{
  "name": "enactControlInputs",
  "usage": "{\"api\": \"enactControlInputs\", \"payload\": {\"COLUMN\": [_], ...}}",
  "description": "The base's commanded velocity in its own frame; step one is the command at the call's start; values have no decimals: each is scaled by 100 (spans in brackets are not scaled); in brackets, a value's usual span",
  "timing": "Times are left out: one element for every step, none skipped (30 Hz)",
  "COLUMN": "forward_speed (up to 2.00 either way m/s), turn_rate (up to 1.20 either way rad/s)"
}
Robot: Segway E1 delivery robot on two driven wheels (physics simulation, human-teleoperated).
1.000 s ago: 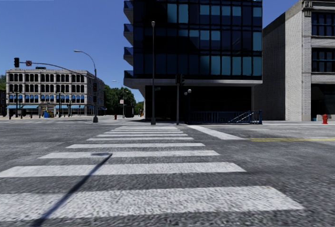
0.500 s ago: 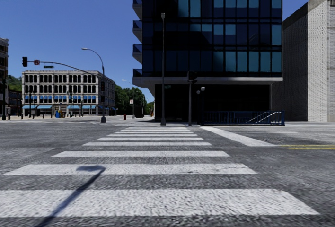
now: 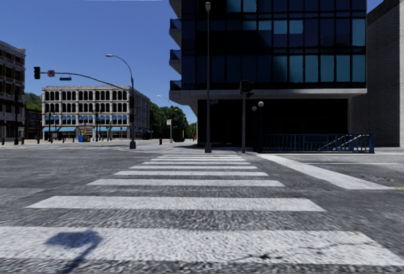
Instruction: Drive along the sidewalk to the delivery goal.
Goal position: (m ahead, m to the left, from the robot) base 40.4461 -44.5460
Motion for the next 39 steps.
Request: {"api": "enactControlInputs", "payload": {"forward_speed": [200,200,200,200,200,200,200,200,200,200,200,200,200,200,200,200,200,200,200,200,200,200,200,200,200,200,200,200,200,200,200,200,200,200,200,200,200,200,200], "turn_rate": [30,30,30,30,30,30,20,20,3,0,0,0,0,0,0,0,0,0,0,0,0,0,0,0,0,0,0,0,0,0,0,6,17,23,23,25,25,26,26]}}
